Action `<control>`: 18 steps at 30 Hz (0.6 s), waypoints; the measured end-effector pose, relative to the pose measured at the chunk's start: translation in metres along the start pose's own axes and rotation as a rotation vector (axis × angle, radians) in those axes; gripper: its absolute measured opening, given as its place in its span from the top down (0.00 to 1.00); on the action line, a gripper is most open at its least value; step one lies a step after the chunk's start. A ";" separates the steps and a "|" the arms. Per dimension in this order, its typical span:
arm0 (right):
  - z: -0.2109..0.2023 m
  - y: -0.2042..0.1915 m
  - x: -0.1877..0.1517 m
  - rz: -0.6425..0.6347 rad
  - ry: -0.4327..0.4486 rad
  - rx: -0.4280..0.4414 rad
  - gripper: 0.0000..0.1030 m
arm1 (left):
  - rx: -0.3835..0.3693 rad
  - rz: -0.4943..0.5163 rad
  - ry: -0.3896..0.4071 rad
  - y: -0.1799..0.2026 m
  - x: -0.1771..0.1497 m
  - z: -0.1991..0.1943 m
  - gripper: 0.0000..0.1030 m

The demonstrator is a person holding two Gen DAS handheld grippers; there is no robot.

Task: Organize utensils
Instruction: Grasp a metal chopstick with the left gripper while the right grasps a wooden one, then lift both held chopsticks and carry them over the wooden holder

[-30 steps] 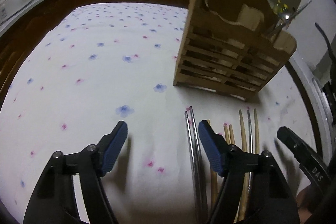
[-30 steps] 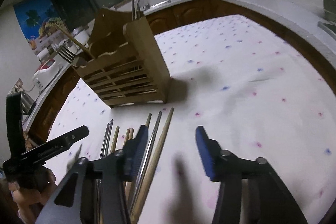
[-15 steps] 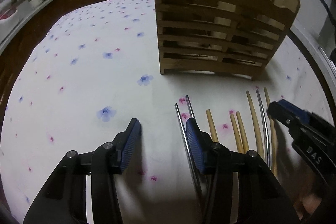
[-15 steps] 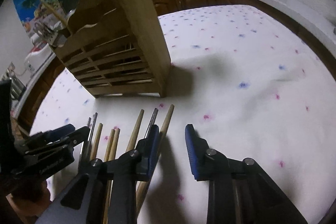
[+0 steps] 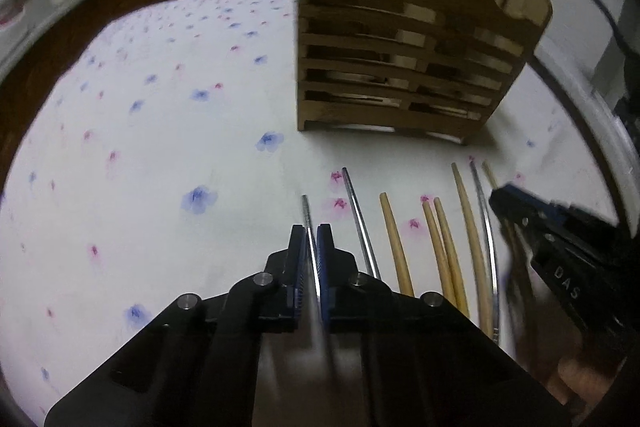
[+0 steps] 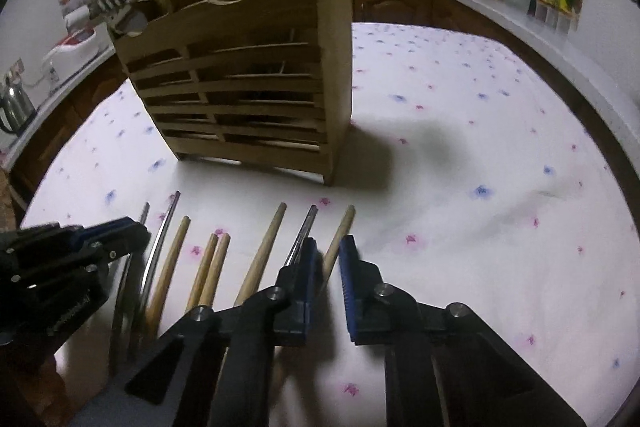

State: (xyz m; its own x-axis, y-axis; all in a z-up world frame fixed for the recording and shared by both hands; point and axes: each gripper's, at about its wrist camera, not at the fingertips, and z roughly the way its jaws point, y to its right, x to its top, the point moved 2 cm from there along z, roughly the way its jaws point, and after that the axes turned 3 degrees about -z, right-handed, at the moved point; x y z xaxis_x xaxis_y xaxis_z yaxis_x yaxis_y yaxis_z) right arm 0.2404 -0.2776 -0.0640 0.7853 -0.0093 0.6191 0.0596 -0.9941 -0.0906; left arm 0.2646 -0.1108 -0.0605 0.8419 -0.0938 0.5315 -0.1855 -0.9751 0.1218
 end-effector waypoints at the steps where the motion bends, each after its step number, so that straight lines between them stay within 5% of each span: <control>1: -0.002 0.002 -0.001 0.020 -0.004 0.017 0.94 | -0.011 -0.021 -0.004 -0.004 -0.001 -0.003 0.96; 8: -0.050 0.010 -0.013 0.114 0.067 0.123 0.95 | -0.086 -0.087 0.040 -0.021 -0.011 -0.039 0.96; 18: -0.140 0.011 0.000 0.138 0.259 0.201 0.95 | -0.193 -0.116 0.199 -0.035 -0.004 -0.127 0.97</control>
State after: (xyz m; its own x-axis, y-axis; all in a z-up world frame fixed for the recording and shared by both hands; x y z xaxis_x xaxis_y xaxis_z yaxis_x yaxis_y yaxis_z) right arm 0.1549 -0.3038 0.0443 0.6135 -0.1945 0.7654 0.1043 -0.9407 -0.3227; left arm 0.2028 -0.0510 0.0397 0.7504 0.0756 0.6566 -0.2030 -0.9190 0.3379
